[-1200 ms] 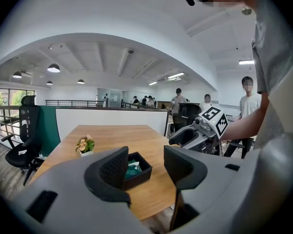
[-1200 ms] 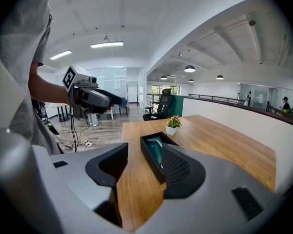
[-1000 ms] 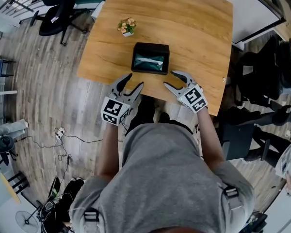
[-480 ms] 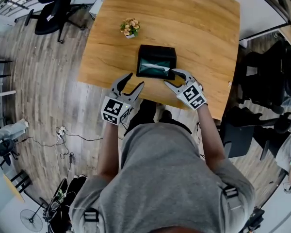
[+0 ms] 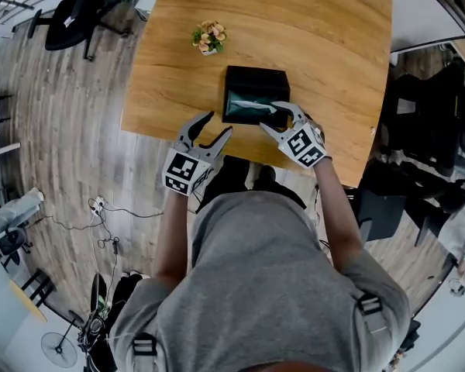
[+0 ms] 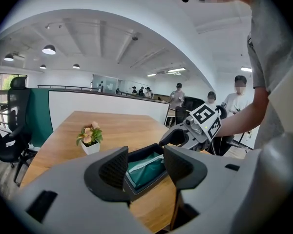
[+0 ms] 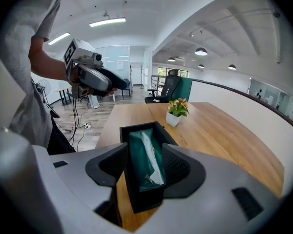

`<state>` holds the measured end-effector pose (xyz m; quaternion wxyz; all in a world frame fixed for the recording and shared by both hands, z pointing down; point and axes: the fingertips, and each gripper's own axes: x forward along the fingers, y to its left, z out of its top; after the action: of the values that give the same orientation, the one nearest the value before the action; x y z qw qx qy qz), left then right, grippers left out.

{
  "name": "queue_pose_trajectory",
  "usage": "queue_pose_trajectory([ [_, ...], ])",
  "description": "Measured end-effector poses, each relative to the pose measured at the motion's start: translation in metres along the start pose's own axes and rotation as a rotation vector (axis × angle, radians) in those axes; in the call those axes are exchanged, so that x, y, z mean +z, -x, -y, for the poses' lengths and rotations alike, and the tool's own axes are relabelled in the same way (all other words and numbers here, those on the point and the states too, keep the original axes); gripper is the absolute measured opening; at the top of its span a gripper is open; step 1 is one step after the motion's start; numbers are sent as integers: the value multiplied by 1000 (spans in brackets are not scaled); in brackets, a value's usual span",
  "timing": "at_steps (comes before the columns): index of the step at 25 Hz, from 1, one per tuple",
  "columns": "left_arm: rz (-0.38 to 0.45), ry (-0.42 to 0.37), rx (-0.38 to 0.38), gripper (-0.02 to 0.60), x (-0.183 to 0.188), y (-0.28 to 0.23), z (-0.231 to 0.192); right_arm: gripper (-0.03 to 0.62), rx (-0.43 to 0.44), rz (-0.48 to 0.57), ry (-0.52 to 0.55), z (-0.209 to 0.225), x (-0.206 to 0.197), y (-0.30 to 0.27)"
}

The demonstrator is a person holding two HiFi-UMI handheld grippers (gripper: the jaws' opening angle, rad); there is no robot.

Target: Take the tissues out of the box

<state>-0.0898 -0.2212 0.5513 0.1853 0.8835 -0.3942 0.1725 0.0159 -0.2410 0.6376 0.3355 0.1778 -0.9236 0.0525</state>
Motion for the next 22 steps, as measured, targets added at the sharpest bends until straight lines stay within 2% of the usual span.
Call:
queue_pose_trajectory([
  [8,-42,-41,-48,229,-17,-15,-11,233,9,-85,47,3,-5,-24],
  [17,-61,-45,-90,229,-22,-26,-24,242,59,-182,126,-2,-12,-55],
  [22,-75,-50,-102,229,-26,-29,-32,242,57,-214,135,0,-15,-69],
])
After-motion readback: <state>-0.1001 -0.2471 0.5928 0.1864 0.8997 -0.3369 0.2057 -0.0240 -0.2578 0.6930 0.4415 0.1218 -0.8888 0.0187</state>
